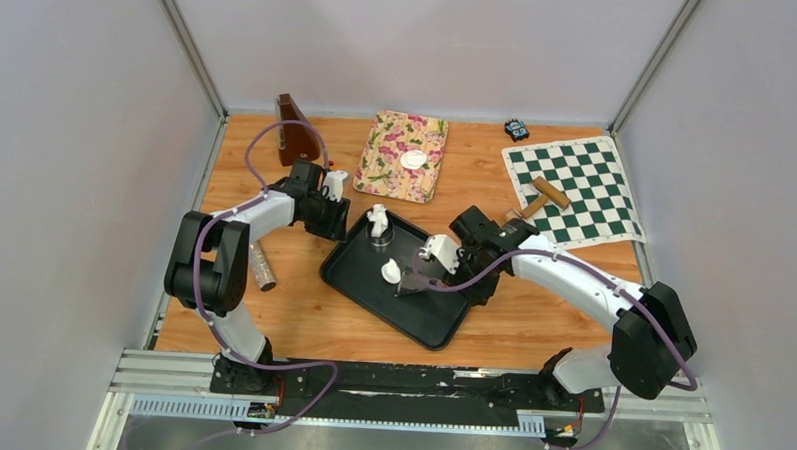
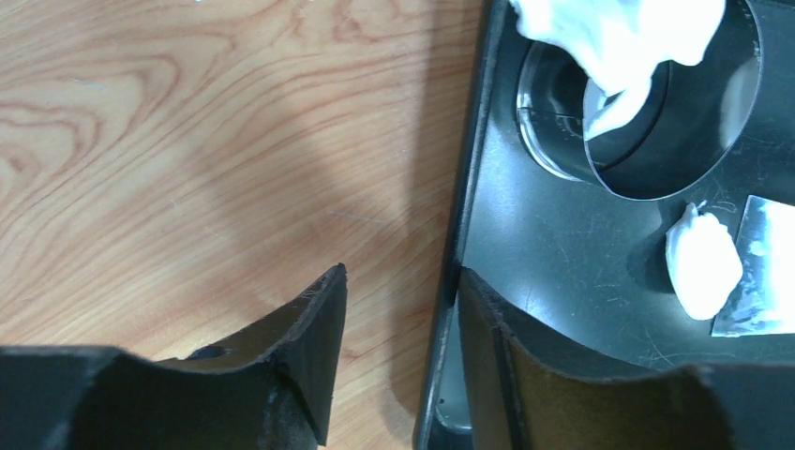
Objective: Roll out the dumpling wrappers from the dough
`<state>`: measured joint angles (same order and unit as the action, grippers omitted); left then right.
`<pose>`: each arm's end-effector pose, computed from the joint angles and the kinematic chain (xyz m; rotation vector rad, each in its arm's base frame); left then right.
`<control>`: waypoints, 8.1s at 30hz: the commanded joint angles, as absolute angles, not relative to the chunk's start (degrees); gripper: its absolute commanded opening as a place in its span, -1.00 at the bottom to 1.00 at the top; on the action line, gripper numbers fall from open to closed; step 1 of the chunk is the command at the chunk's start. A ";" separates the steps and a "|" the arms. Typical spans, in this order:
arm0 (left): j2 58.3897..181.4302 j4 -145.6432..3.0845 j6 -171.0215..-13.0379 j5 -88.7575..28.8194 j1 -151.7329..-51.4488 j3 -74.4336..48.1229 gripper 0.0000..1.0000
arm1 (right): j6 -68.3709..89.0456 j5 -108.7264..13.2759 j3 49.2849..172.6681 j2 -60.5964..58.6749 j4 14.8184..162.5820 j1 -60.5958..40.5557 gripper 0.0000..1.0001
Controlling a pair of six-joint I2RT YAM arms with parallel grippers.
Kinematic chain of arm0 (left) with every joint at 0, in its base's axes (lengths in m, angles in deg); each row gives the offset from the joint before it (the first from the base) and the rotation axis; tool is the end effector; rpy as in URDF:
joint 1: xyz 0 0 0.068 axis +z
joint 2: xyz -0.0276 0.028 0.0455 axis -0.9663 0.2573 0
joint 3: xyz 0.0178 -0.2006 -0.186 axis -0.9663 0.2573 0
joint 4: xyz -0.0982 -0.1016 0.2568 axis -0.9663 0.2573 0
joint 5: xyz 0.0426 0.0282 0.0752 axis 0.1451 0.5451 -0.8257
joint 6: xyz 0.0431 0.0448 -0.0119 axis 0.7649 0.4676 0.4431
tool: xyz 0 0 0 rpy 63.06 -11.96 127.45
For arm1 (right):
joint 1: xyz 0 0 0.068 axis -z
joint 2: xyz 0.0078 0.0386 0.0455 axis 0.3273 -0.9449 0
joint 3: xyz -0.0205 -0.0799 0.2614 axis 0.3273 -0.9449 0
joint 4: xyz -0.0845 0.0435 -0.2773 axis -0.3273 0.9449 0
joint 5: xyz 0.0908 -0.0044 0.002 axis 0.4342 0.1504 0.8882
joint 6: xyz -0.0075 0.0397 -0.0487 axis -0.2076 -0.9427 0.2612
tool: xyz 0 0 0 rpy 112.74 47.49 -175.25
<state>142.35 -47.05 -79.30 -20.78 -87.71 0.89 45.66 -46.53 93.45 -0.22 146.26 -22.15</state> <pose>0.3535 -0.0942 0.1384 0.4182 2.6142 -0.4700 0.2029 0.1879 0.2049 -1.7209 2.4346 0.2568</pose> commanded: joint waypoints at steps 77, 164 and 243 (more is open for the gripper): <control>140.58 -49.21 -84.58 -25.27 -90.12 4.26 -1.00 | 34.23 -58.99 95.90 -10.59 133.55 -20.59 -1.00; 138.31 -50.63 -84.43 -26.30 -90.20 4.77 -1.00 | 37.06 -63.18 96.34 -13.60 128.40 -24.66 -1.00; 135.69 -51.20 -85.17 -23.25 -90.18 4.96 -1.00 | 38.44 -49.34 104.17 -13.51 150.92 -18.98 -1.00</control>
